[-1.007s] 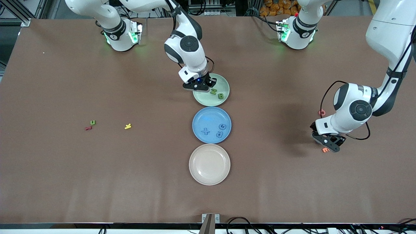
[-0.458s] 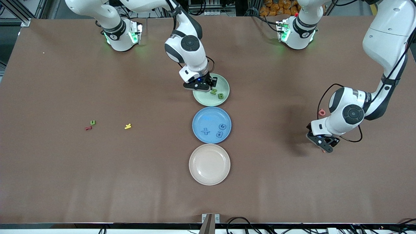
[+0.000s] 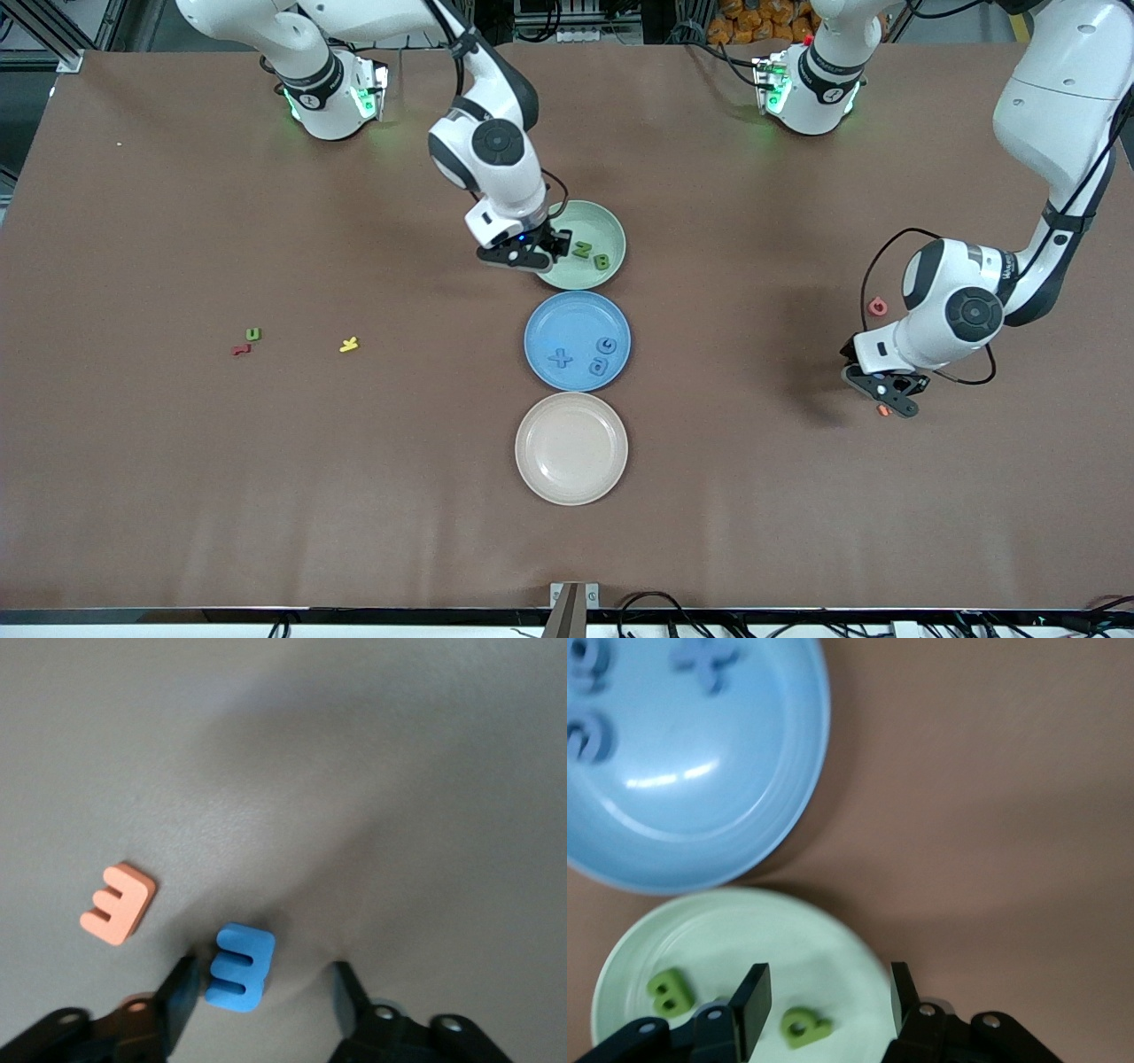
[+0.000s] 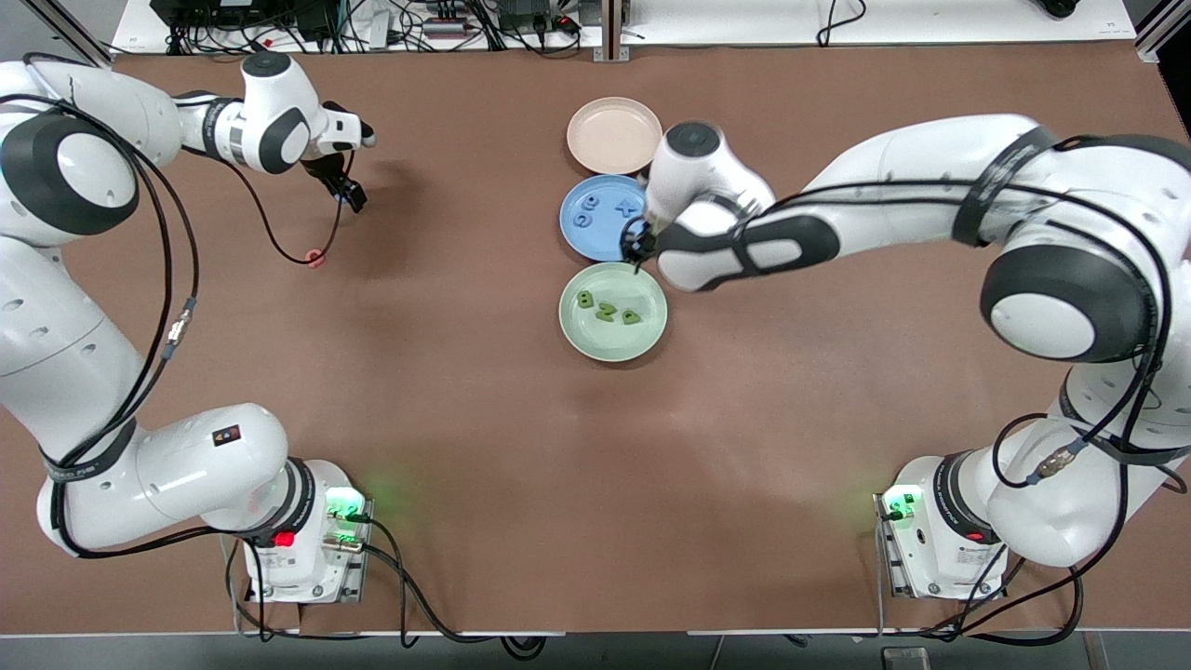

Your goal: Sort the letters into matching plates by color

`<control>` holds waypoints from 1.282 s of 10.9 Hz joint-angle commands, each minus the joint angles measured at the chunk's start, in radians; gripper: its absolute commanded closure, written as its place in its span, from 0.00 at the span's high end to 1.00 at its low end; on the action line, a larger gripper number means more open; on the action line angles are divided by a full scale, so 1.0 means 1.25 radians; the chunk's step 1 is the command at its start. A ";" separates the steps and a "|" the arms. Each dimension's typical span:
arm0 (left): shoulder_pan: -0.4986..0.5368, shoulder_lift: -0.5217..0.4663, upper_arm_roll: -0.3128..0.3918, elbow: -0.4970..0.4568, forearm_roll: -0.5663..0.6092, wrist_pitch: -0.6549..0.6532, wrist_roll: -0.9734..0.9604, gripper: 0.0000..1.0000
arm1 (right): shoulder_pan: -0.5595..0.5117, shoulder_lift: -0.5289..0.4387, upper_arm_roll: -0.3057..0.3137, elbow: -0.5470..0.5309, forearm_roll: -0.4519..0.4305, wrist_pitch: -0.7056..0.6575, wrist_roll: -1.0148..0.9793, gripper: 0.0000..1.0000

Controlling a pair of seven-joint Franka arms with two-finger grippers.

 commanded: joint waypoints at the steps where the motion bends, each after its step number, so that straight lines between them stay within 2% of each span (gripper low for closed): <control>1: 0.016 0.008 -0.012 0.000 -0.063 0.008 -0.028 0.00 | -0.092 -0.065 0.009 -0.009 -0.010 -0.089 -0.081 0.63; 4: 0.002 0.006 -0.012 0.001 -0.064 0.007 -0.071 0.00 | -0.194 -0.109 0.003 -0.033 -0.010 -0.186 -0.248 0.63; 7: -0.036 -0.005 -0.014 0.009 -0.064 0.005 -0.165 0.00 | -0.295 -0.166 -0.026 -0.101 -0.010 -0.218 -0.431 0.63; 8: -0.039 -0.014 -0.037 0.010 -0.065 0.003 -0.206 0.00 | -0.323 -0.176 -0.047 -0.116 -0.010 -0.224 -0.488 0.63; 11: -0.038 -0.016 -0.096 0.010 -0.065 -0.002 -0.314 0.00 | -0.390 -0.178 -0.150 -0.143 -0.010 -0.232 -0.660 0.61; 12: -0.038 -0.016 -0.111 0.010 -0.065 -0.002 -0.347 0.00 | -0.412 -0.177 -0.172 -0.148 -0.010 -0.231 -0.726 0.61; 14: -0.040 -0.022 -0.149 0.010 -0.065 -0.006 -0.428 0.00 | -0.469 -0.164 -0.186 -0.148 -0.013 -0.221 -0.823 0.61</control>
